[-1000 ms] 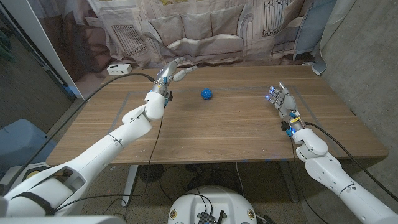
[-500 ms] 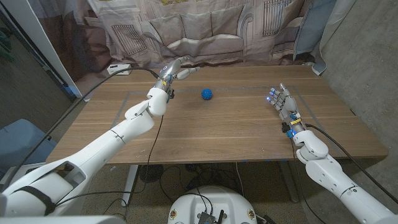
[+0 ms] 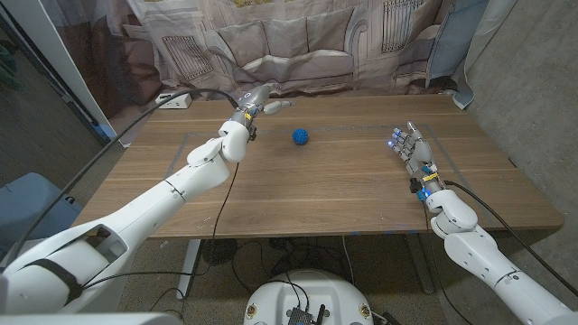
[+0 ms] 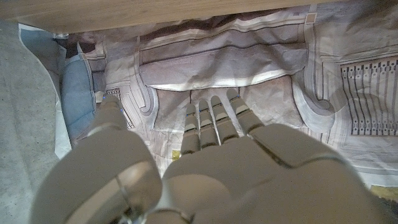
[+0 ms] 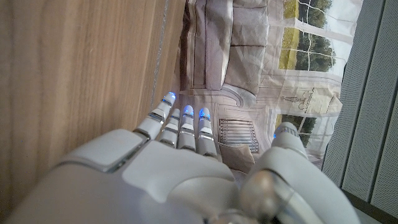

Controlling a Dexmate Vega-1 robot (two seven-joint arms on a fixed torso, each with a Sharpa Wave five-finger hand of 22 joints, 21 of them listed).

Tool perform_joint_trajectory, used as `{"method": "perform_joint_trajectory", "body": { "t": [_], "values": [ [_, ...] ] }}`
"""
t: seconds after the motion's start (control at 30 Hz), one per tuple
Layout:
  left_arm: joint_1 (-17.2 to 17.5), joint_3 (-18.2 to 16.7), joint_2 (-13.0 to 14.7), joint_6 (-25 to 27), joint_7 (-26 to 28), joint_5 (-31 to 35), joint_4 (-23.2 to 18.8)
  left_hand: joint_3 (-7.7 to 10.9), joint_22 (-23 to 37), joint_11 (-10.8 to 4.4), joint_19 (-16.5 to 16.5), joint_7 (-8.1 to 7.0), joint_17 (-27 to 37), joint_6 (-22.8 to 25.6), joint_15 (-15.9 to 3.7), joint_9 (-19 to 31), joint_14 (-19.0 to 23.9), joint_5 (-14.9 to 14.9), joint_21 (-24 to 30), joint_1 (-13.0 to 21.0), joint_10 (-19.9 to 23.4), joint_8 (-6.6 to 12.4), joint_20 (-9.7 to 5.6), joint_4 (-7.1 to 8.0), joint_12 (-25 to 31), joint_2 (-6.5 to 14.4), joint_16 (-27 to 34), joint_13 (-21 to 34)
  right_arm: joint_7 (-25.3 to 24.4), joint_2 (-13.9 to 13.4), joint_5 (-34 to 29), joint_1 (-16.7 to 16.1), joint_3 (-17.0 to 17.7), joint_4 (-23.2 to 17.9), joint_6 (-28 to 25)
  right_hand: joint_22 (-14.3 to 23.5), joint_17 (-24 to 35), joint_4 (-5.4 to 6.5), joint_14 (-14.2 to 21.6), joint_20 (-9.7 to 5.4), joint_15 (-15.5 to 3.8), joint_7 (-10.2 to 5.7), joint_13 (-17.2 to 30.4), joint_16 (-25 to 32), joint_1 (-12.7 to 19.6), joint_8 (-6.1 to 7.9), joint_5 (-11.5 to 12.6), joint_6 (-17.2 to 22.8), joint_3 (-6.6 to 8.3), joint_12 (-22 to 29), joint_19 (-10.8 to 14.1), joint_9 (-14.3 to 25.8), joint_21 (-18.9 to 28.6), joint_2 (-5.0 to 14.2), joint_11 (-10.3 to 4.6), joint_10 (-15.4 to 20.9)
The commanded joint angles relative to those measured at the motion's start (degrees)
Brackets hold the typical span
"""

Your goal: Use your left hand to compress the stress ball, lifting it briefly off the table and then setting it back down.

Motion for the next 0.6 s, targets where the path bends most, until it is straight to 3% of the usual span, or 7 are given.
{"method": "perform_joint_trajectory", "body": {
  "t": [0.03,0.37,0.43,0.5,0.6],
  "values": [
    [-3.13,2.97,-0.21,2.2,-4.89,2.77,0.04,0.5,0.14,0.66,1.22,0.06,0.19,0.19,0.15,0.17,0.05,-0.08,0.16,0.83,0.03,0.06,0.18,-0.08,-0.08,-0.18,0.04,0.21,-0.39,-0.01,0.11,-0.66,0.42,-0.39,0.19,0.09,0.27,-0.16,0.28,0.12,0.07,-0.07,0.09,-0.27,0.38,0.05,-0.03,0.74,-0.21,0.01,0.39,0.29,0.04,0.05,0.23,0.57],
    [-4.64,4.76,-1.35,4.36,-5.99,5.78,0.38,0.79,-0.02,-0.22,3.66,0.06,0.15,-0.38,-0.08,0.2,0.0,0.11,0.23,3.31,-0.17,0.02,1.89,-0.74,-0.26,-1.56,-0.01,0.27,-1.1,-0.19,-0.04,-1.88,1.16,-1.3,0.78,0.09,0.27,-0.18,0.34,0.33,0.12,-0.09,0.09,-0.31,0.4,0.03,-0.04,0.86,-0.24,-0.05,0.43,0.29,0.02,0.06,0.25,0.61],
    [-4.84,5.0,-1.62,4.9,-6.01,6.29,0.52,1.25,-0.07,-0.31,4.88,-0.21,0.13,-0.6,-0.27,0.22,0.16,0.23,0.26,5.12,-0.16,0.09,2.7,-1.0,-0.29,-1.87,0.04,0.3,-1.06,-0.3,-0.24,-2.04,1.22,-1.32,0.97,0.09,0.27,-0.18,0.36,0.37,0.12,-0.1,0.09,-0.31,0.41,0.02,-0.04,0.87,-0.25,-0.05,0.43,0.29,0.01,0.05,0.22,0.64],
    [-5.09,5.27,-1.77,5.37,-6.41,6.66,0.59,2.84,-0.16,-0.94,7.32,-0.54,0.05,-0.24,-0.13,0.26,1.08,0.15,0.06,10.05,0.33,0.43,3.47,-1.16,-0.17,-1.92,0.23,0.35,-1.16,-0.27,-0.21,-2.25,1.33,-1.47,1.04,0.09,0.27,-0.18,0.39,0.44,0.13,-0.14,0.09,-0.31,0.4,0.02,-0.04,0.89,-0.26,-0.06,0.41,0.29,0.0,0.05,0.2,0.64],
    [-5.42,5.7,-1.96,5.96,-6.91,7.22,0.66,3.49,-0.17,-1.5,9.43,-0.87,0.01,0.4,-0.04,0.28,1.94,0.08,0.15,12.56,0.73,0.62,4.32,-1.07,-0.07,-2.33,0.33,0.38,-1.19,-0.22,-0.19,-2.46,1.41,-1.5,1.16,0.1,0.27,-0.19,0.45,0.53,0.13,-0.18,0.09,-0.31,0.4,0.02,-0.04,0.95,-0.28,-0.07,0.43,0.29,0.0,0.03,0.09,0.69]
  ]
}}
